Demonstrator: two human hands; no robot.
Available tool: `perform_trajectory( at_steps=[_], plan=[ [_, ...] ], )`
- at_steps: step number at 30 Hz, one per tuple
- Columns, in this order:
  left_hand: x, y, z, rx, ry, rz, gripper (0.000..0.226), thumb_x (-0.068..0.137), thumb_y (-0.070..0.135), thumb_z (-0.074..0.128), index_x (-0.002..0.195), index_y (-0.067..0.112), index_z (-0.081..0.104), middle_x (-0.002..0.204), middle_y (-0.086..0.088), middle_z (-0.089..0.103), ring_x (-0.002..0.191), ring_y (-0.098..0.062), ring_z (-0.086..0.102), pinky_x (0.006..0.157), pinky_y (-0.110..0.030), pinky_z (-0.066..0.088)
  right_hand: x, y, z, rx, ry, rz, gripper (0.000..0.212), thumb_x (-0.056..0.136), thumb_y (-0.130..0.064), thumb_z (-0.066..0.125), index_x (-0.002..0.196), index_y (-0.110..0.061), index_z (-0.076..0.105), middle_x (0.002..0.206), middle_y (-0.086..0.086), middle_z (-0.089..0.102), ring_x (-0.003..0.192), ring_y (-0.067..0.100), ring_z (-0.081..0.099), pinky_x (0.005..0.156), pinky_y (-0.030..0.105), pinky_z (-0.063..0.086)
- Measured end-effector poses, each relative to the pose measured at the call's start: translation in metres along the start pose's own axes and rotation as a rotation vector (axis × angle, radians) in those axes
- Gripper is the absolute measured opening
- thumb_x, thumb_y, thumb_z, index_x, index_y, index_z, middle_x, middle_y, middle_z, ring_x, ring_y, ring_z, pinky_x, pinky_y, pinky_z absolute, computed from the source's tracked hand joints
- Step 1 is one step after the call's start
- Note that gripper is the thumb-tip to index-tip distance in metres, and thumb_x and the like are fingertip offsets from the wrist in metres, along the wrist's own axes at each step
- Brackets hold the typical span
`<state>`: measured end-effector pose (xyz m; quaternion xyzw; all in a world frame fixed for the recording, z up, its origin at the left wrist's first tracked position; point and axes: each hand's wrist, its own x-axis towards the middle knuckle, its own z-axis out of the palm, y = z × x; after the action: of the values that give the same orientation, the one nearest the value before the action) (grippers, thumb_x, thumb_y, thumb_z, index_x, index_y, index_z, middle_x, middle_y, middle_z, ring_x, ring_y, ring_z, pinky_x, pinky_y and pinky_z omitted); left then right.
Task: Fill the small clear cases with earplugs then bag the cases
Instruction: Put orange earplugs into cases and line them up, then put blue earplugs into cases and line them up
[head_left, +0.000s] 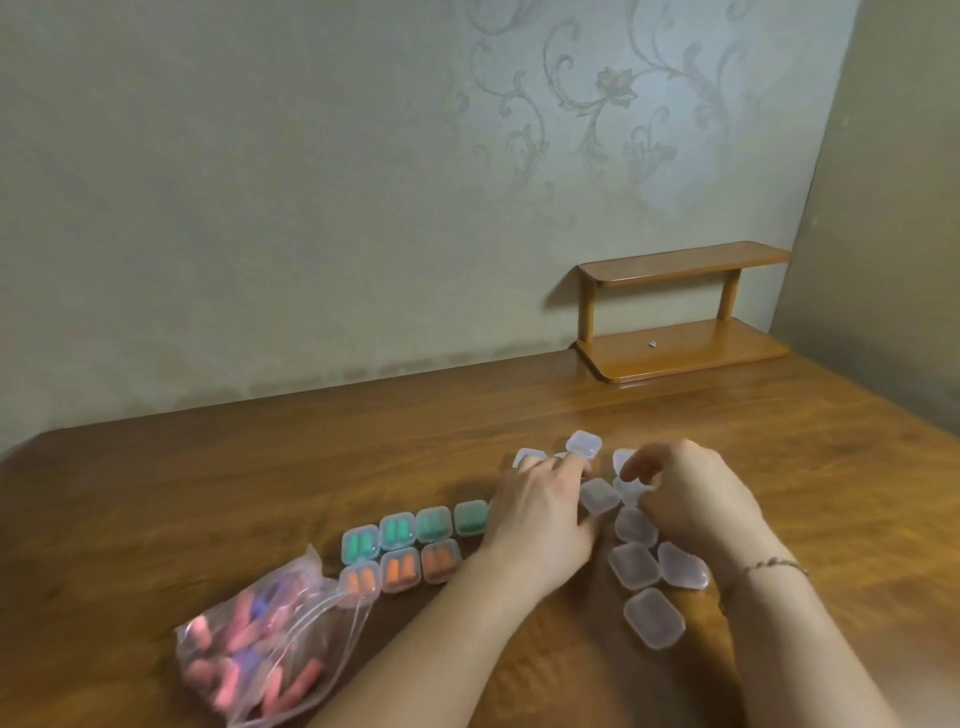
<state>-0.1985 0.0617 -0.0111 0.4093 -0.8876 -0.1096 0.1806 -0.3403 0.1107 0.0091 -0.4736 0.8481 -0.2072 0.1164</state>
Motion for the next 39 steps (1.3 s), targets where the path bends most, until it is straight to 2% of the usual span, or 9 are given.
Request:
perform_trajectory(
  at_steps=[8,10,13,17,21,26,30,34,39],
  plan=[
    [0.011,0.000,0.009,-0.079,0.033,0.039,0.043,0.091,0.020,0.067,0.130,0.028,0.052,0.123,0.002,0.063,0.116,-0.018,0.056,0.092,-0.030,0.050,0.007,0.005,0.010,0.082,0.079,-0.074,0.017,0.092,-0.030,0.055,0.098,-0.031,0.071,0.096,-0.005,0.070,0.079,0.012,0.063,0.070,0.033,0.058],
    [0.007,-0.003,0.004,-0.191,0.061,0.065,0.052,0.091,0.012,0.067,0.135,0.031,0.046,0.129,0.004,0.062,0.120,-0.014,0.057,0.089,-0.015,0.046,0.004,-0.001,0.009,0.192,0.085,-0.145,0.017,0.093,-0.038,0.057,0.101,-0.029,0.069,0.094,-0.006,0.069,0.078,0.007,0.061,0.062,0.023,0.051],
    [-0.009,-0.009,-0.012,-0.305,0.177,0.077,0.060,0.088,0.013,0.072,0.138,0.032,0.045,0.134,0.010,0.061,0.124,-0.007,0.055,0.079,0.006,0.034,-0.008,-0.016,0.003,0.435,0.025,-0.245,0.012,0.092,-0.029,0.064,0.100,-0.023,0.070,0.086,-0.004,0.069,0.070,0.003,0.059,0.055,0.013,0.040],
    [-0.039,-0.024,-0.035,-0.467,0.475,0.137,0.040,0.086,0.024,0.074,0.125,0.026,0.061,0.118,0.014,0.068,0.111,-0.001,0.063,0.088,-0.015,0.054,-0.036,-0.045,-0.005,1.145,-0.097,-0.212,0.015,0.085,-0.022,0.070,0.089,-0.007,0.074,0.067,0.008,0.069,0.053,0.013,0.058,0.047,0.022,0.045],
    [-0.080,-0.038,-0.063,-0.667,0.523,0.112,0.036,0.088,0.038,0.069,0.122,0.028,0.065,0.112,0.016,0.071,0.108,-0.009,0.067,0.082,-0.031,0.059,-0.069,-0.078,0.010,1.483,-0.313,-0.243,0.029,0.081,-0.024,0.068,0.089,0.004,0.070,0.061,0.012,0.060,0.051,0.015,0.054,0.046,0.023,0.043],
    [-0.116,-0.061,-0.090,-1.049,0.394,0.056,0.038,0.085,0.026,0.070,0.121,0.018,0.065,0.109,-0.004,0.073,0.103,-0.021,0.070,0.073,-0.022,0.057,-0.092,-0.101,0.034,1.365,-0.266,-0.504,0.021,0.085,-0.030,0.069,0.092,-0.012,0.076,0.064,0.012,0.067,0.055,0.022,0.059,0.051,0.027,0.047],
    [-0.134,-0.083,-0.104,-1.357,0.321,-0.004,0.031,0.081,0.018,0.073,0.112,0.017,0.070,0.110,-0.014,0.072,0.104,-0.028,0.070,0.080,-0.030,0.057,-0.102,-0.113,0.045,0.924,0.083,-0.825,0.024,0.082,-0.042,0.072,0.103,-0.031,0.072,0.090,-0.011,0.072,0.074,0.011,0.066,0.059,0.017,0.050],
    [-0.145,-0.102,-0.114,-1.602,0.281,-0.058,0.046,0.071,0.031,0.086,0.107,0.006,0.071,0.102,-0.024,0.071,0.088,-0.029,0.071,0.074,-0.032,0.057,-0.103,-0.134,0.049,0.622,0.281,-1.012,0.024,0.082,-0.043,0.071,0.100,-0.028,0.070,0.082,-0.020,0.062,0.073,0.003,0.060,0.059,0.009,0.043],
    [-0.149,-0.116,-0.112,-1.719,0.326,-0.064,0.045,0.078,0.032,0.082,0.105,-0.001,0.069,0.097,-0.025,0.070,0.087,-0.030,0.070,0.077,-0.033,0.057,-0.102,-0.155,0.058,0.610,0.345,-1.096,0.018,0.083,-0.036,0.071,0.092,-0.020,0.073,0.088,-0.015,0.065,0.075,0.002,0.060,0.065,0.008,0.042]
  ],
)
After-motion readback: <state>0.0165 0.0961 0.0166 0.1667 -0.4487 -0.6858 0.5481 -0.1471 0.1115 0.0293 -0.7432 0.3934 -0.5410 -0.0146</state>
